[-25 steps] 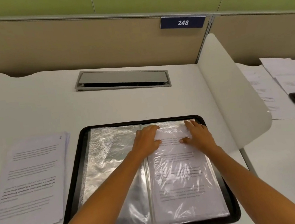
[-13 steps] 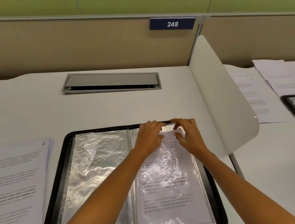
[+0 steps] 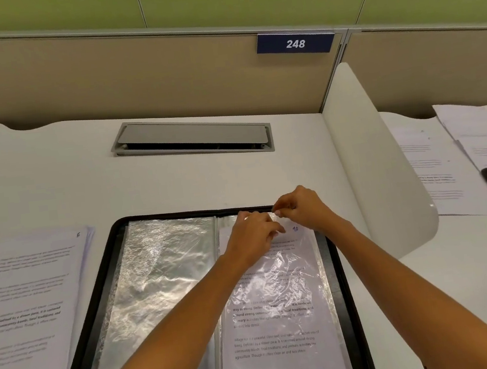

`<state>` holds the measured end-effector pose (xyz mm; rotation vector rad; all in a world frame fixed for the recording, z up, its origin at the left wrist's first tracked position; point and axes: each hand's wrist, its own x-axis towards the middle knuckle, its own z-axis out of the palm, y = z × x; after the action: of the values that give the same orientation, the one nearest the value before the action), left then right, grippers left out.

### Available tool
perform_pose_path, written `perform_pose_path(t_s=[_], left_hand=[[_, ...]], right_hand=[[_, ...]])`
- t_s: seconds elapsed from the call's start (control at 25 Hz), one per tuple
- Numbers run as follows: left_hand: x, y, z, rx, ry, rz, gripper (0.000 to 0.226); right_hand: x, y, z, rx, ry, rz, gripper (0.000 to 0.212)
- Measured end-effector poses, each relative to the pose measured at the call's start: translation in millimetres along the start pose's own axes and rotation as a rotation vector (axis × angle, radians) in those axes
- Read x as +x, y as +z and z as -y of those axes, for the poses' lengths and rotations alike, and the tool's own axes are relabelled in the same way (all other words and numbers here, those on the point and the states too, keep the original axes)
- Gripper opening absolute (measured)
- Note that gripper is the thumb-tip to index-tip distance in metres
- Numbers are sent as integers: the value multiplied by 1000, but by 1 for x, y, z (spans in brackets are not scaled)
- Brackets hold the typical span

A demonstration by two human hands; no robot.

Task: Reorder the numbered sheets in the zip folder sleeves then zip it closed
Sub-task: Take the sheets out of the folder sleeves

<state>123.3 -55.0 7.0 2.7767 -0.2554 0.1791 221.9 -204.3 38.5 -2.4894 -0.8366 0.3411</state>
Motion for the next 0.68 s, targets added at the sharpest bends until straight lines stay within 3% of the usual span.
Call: perform_pose_path(t_s=[0.12, 0.24, 0.4, 0.52, 0.68], left_hand=[[0, 2, -1, -1, -26, -4, 22], [2, 3, -1, -7, -59, 9, 24], [6, 2, 2, -18, -71, 17, 21], [7, 1, 7, -29, -80, 29, 19], [7, 1, 10, -27, -91, 36, 20]], right_hand=[[13, -2, 14, -511, 97, 198, 17], [20, -2, 19, -713, 238, 316, 19], [24, 3, 17, -707, 242, 407, 21], [26, 4, 10, -604, 234, 368, 14], [35, -5, 8, -519, 213, 295, 20]])
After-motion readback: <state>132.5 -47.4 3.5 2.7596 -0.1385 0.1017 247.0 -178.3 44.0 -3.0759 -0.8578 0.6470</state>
